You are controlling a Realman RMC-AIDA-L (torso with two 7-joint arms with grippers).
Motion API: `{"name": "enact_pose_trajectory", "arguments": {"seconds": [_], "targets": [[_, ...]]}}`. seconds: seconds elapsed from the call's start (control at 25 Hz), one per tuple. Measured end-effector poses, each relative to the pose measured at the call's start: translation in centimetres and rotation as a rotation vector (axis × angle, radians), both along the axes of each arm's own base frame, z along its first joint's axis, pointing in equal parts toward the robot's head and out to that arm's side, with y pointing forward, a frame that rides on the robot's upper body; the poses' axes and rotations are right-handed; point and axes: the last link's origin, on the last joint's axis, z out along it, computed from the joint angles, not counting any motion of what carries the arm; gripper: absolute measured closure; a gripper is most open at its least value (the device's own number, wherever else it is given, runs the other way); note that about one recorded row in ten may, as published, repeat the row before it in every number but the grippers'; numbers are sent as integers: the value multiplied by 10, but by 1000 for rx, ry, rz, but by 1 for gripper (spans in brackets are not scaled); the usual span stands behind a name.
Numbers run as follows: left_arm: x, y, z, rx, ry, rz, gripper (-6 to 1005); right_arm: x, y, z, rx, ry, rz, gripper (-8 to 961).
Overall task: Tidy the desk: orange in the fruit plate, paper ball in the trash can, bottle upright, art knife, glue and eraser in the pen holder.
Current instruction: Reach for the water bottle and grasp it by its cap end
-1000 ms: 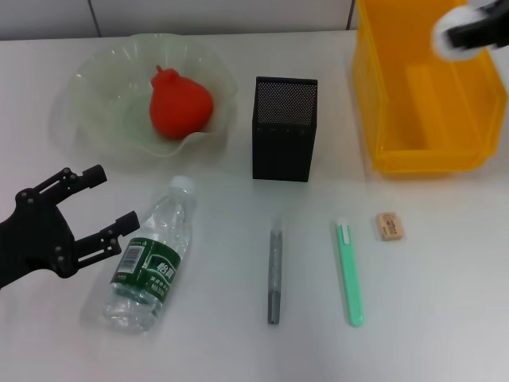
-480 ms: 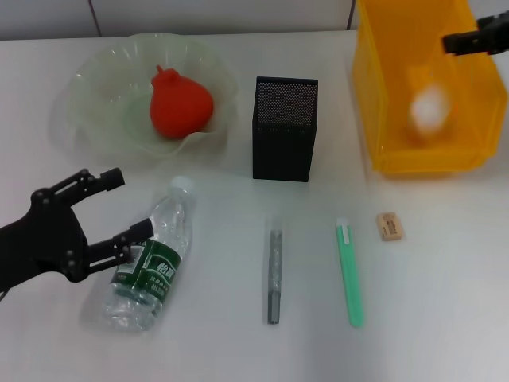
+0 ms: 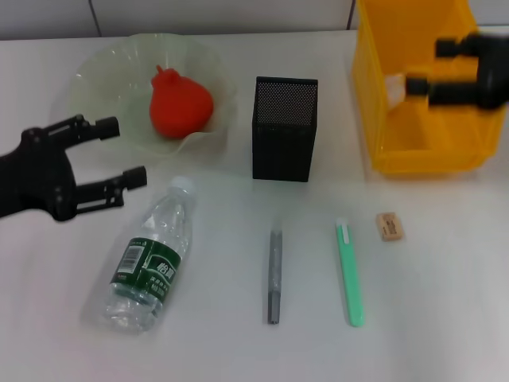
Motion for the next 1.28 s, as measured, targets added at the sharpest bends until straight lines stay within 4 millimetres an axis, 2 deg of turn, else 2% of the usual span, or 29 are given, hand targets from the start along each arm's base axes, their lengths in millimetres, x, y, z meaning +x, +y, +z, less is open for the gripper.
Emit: {"name": "enact_pose_trajectory", "arguments": {"seconds": [0.04, 0.08, 0.16, 0.2, 0.24, 0.28, 0.32, 0.4, 0.44, 0.48, 0.52, 0.6, 0.68, 0.72, 0.8, 1.28], "targets": [[0, 0, 0, 0, 0, 0, 173, 0, 0, 0, 0, 0, 0, 101], [5, 3, 0, 8, 40, 16, 173, 9, -17, -12, -32, 37, 89, 101], [15, 7, -2, 19, 110, 38, 174, 14, -24, -19, -51, 51, 121, 101], [23, 8, -5, 35, 160, 58, 174, 24, -38, -31, -81, 70, 174, 101], [27, 8, -6, 46, 182, 72, 174, 24, -38, -31, -81, 70, 174, 102], [40, 7, -12, 61, 243, 117, 174, 34, -50, -42, -100, 85, 212, 102], [40, 7, -12, 61, 243, 117, 174, 34, -50, -42, -100, 85, 212, 102], [51, 5, -18, 49, 287, 178, 174, 47, -66, -59, -113, 98, 272, 102], [51, 5, -18, 49, 287, 178, 174, 47, -66, -59, -113, 98, 272, 102], [51, 5, -18, 49, 287, 178, 175, 55, -76, -69, -111, 95, 313, 102], [57, 4, -30, 18, 333, 290, 175, 58, -80, -72, -109, 91, 331, 102], [62, 4, -47, -13, 405, 374, 175, 64, -87, -78, -109, 82, 345, 102], [63, 4, -51, -14, 424, 390, 177, 66, -89, -81, -111, 80, 342, 102], [66, 4, -63, -13, 465, 431, 178, 68, -91, -83, -111, 80, 338, 101], [70, 7, -74, -12, 486, 456, 179, 73, -94, -88, -107, 88, 319, 101], [66, 35, -101, -40, 492, 547, 196, 81, -94, -94, -91, 67, 283, 101]]}}
